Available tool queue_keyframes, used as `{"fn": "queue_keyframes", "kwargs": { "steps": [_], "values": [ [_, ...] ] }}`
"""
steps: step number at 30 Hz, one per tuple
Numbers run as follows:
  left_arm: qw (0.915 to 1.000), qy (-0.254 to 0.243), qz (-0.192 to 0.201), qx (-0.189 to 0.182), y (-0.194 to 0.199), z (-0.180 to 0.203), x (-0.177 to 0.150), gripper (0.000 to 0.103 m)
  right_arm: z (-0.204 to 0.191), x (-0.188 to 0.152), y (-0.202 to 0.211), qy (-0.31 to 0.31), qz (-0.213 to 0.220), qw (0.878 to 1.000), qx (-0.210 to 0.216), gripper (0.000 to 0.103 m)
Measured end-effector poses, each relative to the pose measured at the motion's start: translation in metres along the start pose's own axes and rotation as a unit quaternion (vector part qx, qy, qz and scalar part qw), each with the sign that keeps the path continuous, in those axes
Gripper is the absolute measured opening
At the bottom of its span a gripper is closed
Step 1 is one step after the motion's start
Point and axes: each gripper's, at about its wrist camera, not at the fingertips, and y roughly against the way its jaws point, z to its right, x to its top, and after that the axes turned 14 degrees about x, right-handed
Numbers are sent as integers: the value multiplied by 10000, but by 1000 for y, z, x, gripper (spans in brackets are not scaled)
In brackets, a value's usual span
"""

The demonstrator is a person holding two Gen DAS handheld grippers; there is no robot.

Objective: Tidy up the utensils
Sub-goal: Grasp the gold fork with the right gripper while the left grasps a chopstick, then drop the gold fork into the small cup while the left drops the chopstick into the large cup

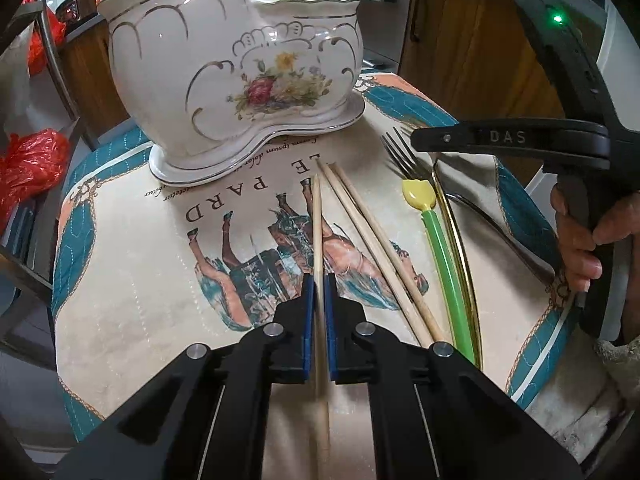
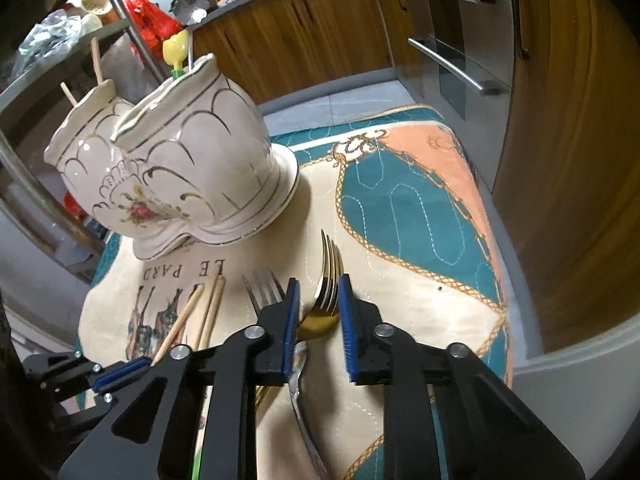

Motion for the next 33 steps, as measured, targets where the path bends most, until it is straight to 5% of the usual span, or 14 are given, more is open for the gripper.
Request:
{"fn": "queue_keyframes", "kwargs": {
  "steps": [8,16,24,33],
  "values": [
    [9999,-115,-56,3,-5,4,10,12,1,-1,21,3,261,9993,271,6],
    [9999,-76,100,10,-3,4,10,5,-18,-10,71,568,989,9905,767,4],
    [9945,340,938,-319,20,-20,-4,5,-47,-26,112,1397,1667,9731,760,4],
    [9775,565,2017,-267,64,-37,-6,5,-74,-21,148,1998,2513,9444,711,4]
  ]
}}
